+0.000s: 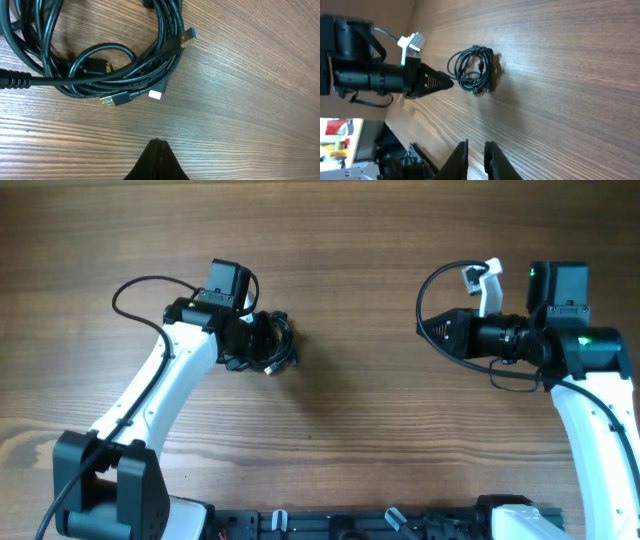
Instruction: Untangle cables
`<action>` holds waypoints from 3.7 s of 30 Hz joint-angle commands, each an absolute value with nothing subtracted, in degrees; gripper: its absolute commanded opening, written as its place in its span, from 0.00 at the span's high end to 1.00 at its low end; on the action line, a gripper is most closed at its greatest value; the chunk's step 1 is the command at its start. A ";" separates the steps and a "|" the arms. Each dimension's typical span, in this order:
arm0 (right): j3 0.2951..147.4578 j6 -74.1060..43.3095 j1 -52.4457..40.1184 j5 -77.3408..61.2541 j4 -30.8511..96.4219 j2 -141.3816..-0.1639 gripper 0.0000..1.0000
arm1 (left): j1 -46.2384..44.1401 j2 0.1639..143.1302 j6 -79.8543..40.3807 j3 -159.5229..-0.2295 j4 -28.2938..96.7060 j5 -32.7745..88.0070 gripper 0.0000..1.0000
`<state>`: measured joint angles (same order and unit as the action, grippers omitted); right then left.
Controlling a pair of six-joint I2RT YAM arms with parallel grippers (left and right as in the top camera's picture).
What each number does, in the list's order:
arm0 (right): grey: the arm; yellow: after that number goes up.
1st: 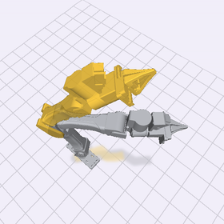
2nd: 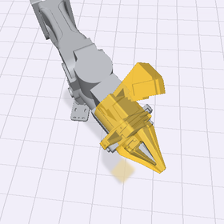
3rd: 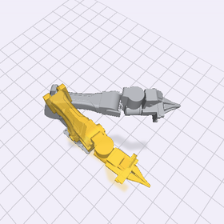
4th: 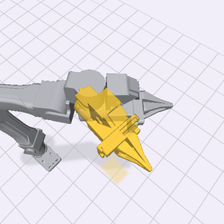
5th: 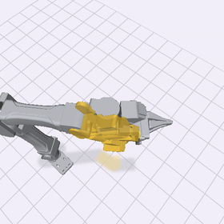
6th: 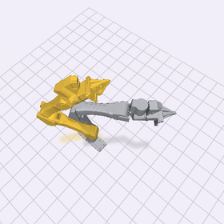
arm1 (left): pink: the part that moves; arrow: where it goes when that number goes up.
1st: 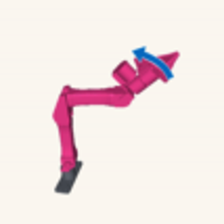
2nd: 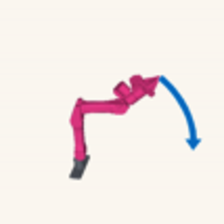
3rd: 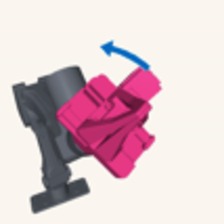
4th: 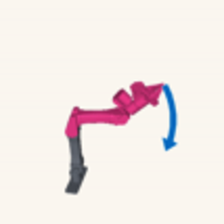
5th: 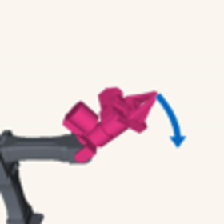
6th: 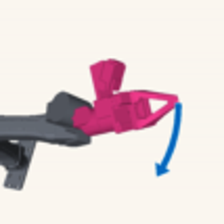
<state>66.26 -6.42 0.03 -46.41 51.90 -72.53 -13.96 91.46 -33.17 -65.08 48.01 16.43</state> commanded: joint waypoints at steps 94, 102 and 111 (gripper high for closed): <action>67.07 -25.78 -29.45 -36.86 3.29 -112.09 0.77 | -12.03 104.60 -18.31 -65.28 43.66 12.27 0.95; 67.05 -12.84 -29.58 -21.43 -2.37 -112.31 0.67 | -9.89 100.95 -23.20 -68.27 46.72 17.17 0.89; 67.05 -29.10 -36.45 -37.58 10.76 -116.29 0.72 | -9.82 101.16 -27.97 -66.28 46.26 1.63 0.85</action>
